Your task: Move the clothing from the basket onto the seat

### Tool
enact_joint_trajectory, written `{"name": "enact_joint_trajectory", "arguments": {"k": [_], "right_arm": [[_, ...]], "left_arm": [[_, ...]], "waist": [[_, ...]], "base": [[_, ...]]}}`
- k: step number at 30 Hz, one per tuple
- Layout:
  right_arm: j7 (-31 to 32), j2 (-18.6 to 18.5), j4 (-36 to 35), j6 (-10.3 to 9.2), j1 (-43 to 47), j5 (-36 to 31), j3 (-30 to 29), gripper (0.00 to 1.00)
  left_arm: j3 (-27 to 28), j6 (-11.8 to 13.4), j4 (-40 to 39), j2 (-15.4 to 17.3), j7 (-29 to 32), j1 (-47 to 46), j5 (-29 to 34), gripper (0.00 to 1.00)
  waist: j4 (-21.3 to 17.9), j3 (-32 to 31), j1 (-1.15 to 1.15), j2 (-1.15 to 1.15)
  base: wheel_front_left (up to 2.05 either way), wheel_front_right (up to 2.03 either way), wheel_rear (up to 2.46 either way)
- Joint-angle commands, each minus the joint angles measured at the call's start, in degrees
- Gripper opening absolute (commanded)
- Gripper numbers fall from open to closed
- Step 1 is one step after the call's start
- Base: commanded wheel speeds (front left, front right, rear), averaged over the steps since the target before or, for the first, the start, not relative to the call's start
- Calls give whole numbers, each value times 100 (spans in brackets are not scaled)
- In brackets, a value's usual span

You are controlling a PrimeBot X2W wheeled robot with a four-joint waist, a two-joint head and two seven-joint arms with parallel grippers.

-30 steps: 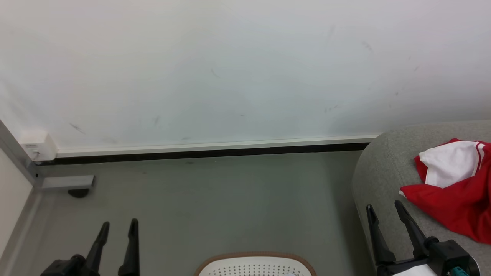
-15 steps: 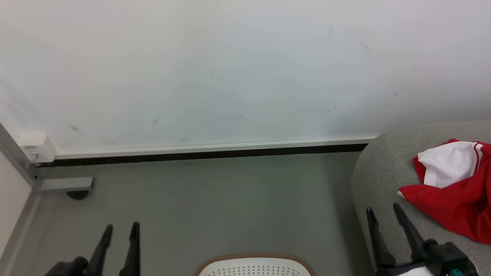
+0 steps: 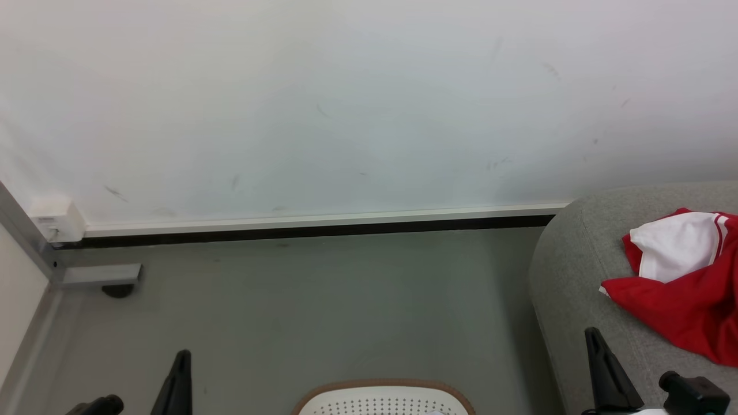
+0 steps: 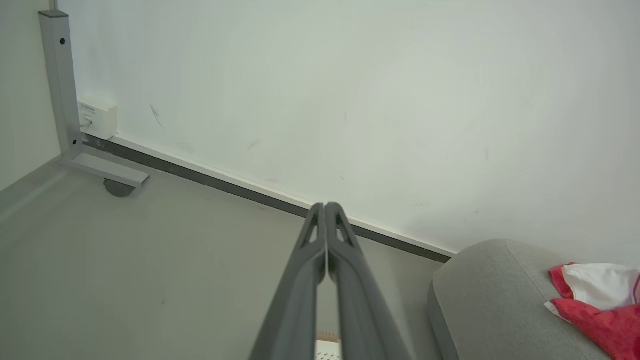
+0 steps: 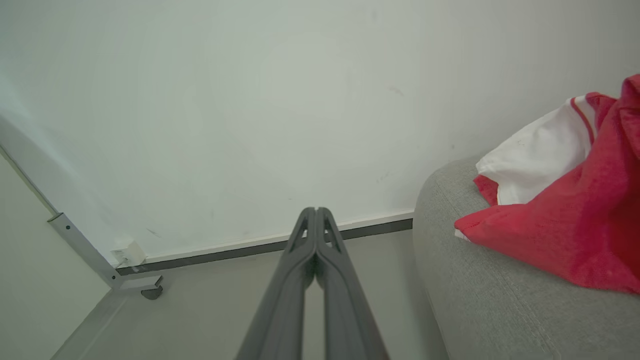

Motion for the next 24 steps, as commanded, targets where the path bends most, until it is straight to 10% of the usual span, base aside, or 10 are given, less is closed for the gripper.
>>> {"name": "enact_joint_trajectory", "arguments": {"k": [1, 24], "right_arm": [[38, -43, -99, -1, -164, 239, -51, 0], [452, -171, -128, -4, -277, 2355, -249, 0]], "left_arm": [[58, -16, -83, 13, 43, -158, -222, 0], [267, 37, -176, -130, 567, -347, -2043, 0]], "waist": [[3, 2, 0, 0], [44, 45, 0, 0]], "base": [[0, 0, 0], [0, 0, 0]]}}
